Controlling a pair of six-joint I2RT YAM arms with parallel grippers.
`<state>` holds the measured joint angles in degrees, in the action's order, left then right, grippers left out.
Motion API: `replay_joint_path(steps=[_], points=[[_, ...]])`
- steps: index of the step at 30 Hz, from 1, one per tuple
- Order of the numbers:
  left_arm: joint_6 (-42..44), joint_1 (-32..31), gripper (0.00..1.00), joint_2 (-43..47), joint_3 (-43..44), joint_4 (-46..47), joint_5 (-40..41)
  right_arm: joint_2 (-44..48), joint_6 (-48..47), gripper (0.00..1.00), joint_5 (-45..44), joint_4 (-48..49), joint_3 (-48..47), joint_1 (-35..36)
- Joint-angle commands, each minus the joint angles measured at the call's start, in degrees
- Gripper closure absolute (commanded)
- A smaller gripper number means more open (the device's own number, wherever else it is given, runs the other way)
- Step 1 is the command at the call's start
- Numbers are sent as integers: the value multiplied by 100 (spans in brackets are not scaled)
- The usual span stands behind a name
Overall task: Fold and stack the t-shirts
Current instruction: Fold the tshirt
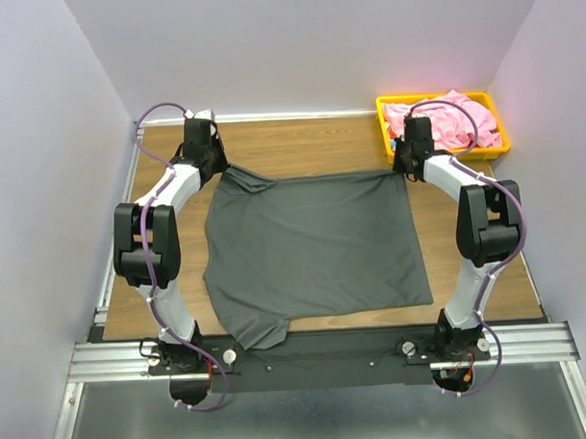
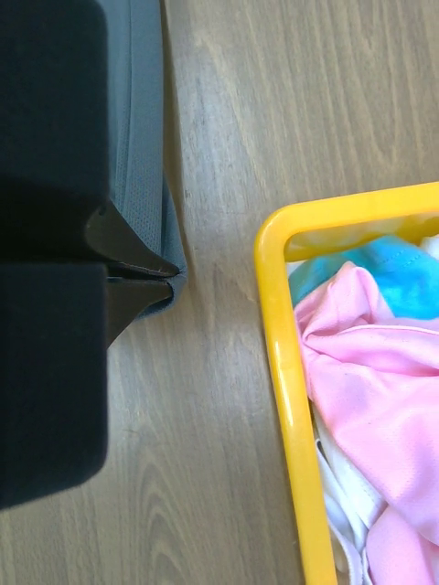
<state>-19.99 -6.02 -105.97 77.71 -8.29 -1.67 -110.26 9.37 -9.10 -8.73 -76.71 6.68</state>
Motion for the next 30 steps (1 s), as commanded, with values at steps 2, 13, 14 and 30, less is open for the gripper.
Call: replay_joint_path(steps=[2,13,14,30], points=[[-207,13,100,401,25,-436,-79,4,21,99,146,-23,-152,-61],[-795,22,100,1982,-1073,-1288,123,672,478,99,-127,-533,314,-79],[-796,13,100,2088,-1126,-1358,123,672,531,99,-135,-594,323,-70],[-1525,-13,100,3803,-2814,-1684,-298,1331,1093,99,-434,-1148,1088,-79]])
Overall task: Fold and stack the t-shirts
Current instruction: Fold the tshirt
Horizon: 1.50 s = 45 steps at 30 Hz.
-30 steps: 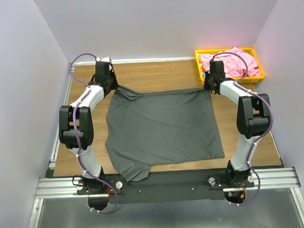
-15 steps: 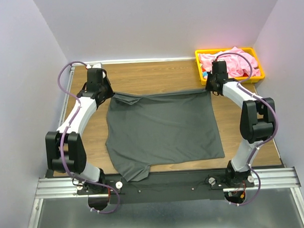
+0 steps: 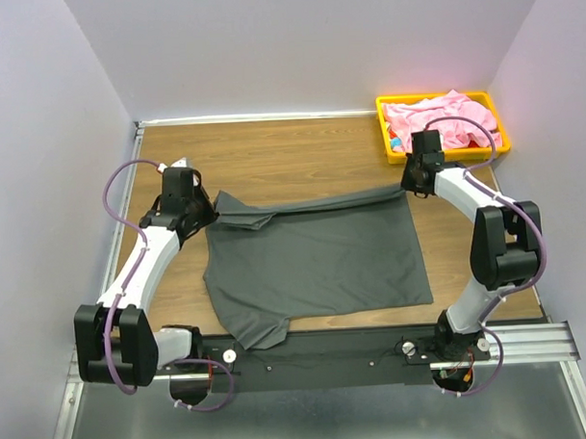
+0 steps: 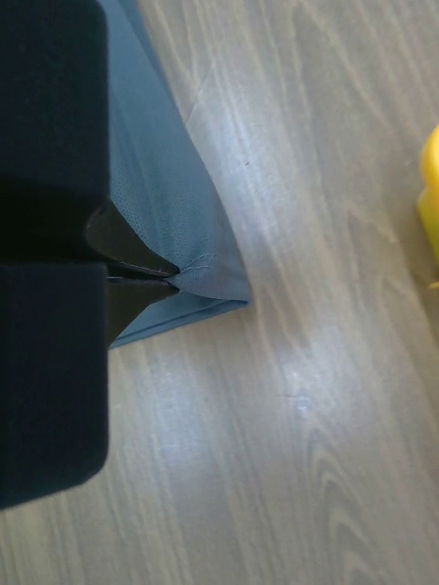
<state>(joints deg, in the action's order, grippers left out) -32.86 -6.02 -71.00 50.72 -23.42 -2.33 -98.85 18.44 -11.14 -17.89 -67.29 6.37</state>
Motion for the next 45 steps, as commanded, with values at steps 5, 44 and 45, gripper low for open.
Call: replay_joint_path(steps=[5,44,45], points=[[-379,-22,100,640,-351,-295,-215,270,257,99,-187,-303,269,-48],[-1381,-373,100,1396,-1337,-304,-1332,549,740,54,-135,-1076,445,-40],[-1433,-408,100,1396,-1310,-312,-1332,612,749,53,22,-1094,427,-39]])
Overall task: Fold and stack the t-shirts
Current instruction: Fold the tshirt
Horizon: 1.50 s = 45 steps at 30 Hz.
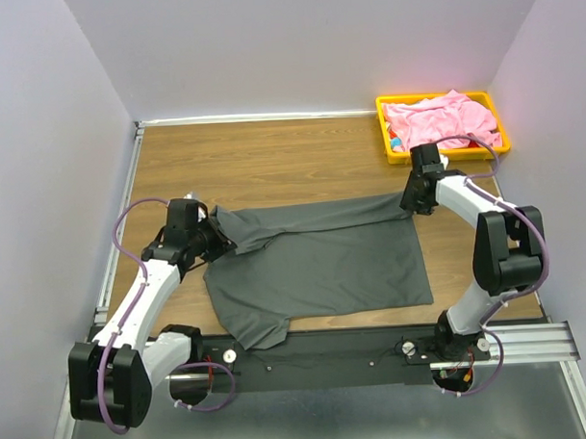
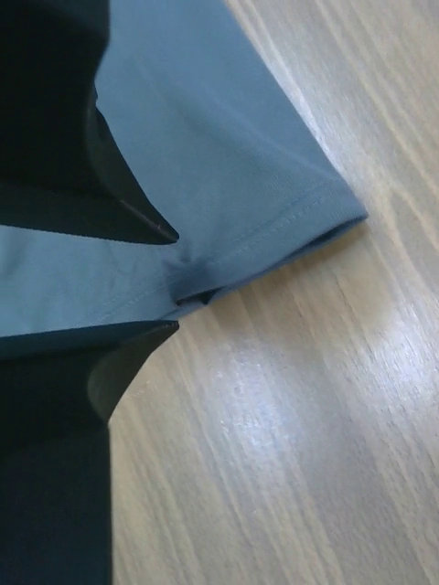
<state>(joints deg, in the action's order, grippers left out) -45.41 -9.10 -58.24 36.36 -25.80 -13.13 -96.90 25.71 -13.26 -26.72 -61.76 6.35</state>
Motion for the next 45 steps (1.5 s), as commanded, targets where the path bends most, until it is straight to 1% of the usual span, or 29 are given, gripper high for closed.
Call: replay_joint_path(steps=[1,9,18,26,27,28,29,30,31,33,34,35,37,38,39,40,41,42,43,44,45], points=[[-214,-161,100,120,143,-100,-261,479,21,51,314,-228,-135,-29],[-557,-399,100,260,82,-109,-243,919,-32,45,982,-211,-135,-37],[-899,-487,100,366,-559,216,-296,875,-23,44,1870,140,-21,50],[-1146,-513,100,454,-1139,725,-480,673,74,44,2020,308,-12,77],[-1146,-513,97,454,-1157,734,-480,647,74,44,2011,308,-21,77],[-1128,-513,92,462,-1175,743,-480,612,74,44,1959,316,-47,77],[-1119,-513,76,480,-1175,743,-480,602,74,44,1915,317,-64,77],[-1119,-505,67,524,-1140,726,-446,585,74,44,1854,325,-82,77],[-1128,-513,48,567,-1105,656,-315,576,118,44,1714,325,-126,86],[-1137,-505,34,751,-1009,577,-95,550,118,44,1581,325,-179,77],[-1120,-496,29,796,-843,524,54,532,101,44,1441,334,-214,77],[-1085,-487,23,814,-745,428,386,489,118,44,1370,325,-240,68],[-857,-330,23,744,-448,357,705,462,127,44,1213,325,-328,42],[-743,-233,23,674,-341,304,1002,444,127,44,1159,334,-354,24],[-472,-110,23,465,-236,313,1135,383,118,45,1159,334,-442,7],[-347,143,25,332,-78,400,1267,348,109,46,1211,352,-477,-28],[-41,311,26,17,-7,488,1269,269,109,47,1246,369,-521,-46],[-38,434,28,-160,64,575,1434,225,118,48,1290,387,-556,-72],[179,531,29,-362,238,637,1566,207,127,49,1386,448,-600,-99],[294,663,33,-764,327,777,1637,172,144,50,1500,501,-618,-108],[391,708,34,-977,415,822,1699,137,153,51,1562,545,-627,-134]])
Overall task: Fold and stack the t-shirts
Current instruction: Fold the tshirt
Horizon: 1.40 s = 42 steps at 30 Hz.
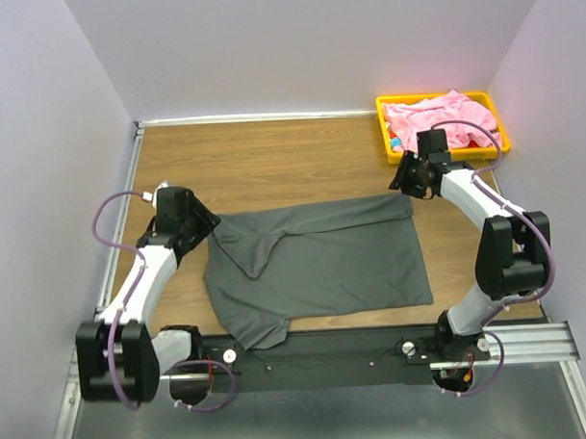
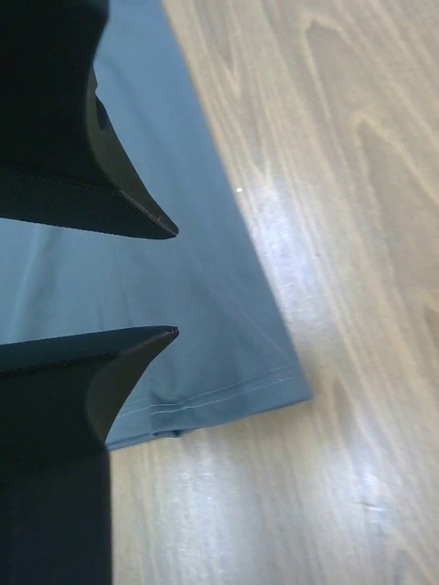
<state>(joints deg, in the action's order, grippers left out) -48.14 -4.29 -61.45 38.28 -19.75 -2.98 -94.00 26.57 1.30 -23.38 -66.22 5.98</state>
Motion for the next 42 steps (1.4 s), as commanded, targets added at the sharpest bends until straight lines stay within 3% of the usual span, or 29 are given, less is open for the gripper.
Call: replay_joint_path(steps=[1,6,18,26,38,42], points=[[857,288,37,-866,389,304,781,-215,120,51,203,263,-207,-106],[1201,377,43,-2036,838,542,720,-400,156,53,415,413,-251,-158],[1369,377,66,-2924,1182,894,623,-865,244,53,591,729,-164,-228],[1439,516,100,-3382,1269,964,694,-1156,402,54,512,940,346,-571],[1536,1018,100,-3497,1533,850,686,-1297,429,56,213,1081,786,-1134],[1632,1010,100,-3462,1542,937,404,-1052,305,56,590,1072,680,-1134]])
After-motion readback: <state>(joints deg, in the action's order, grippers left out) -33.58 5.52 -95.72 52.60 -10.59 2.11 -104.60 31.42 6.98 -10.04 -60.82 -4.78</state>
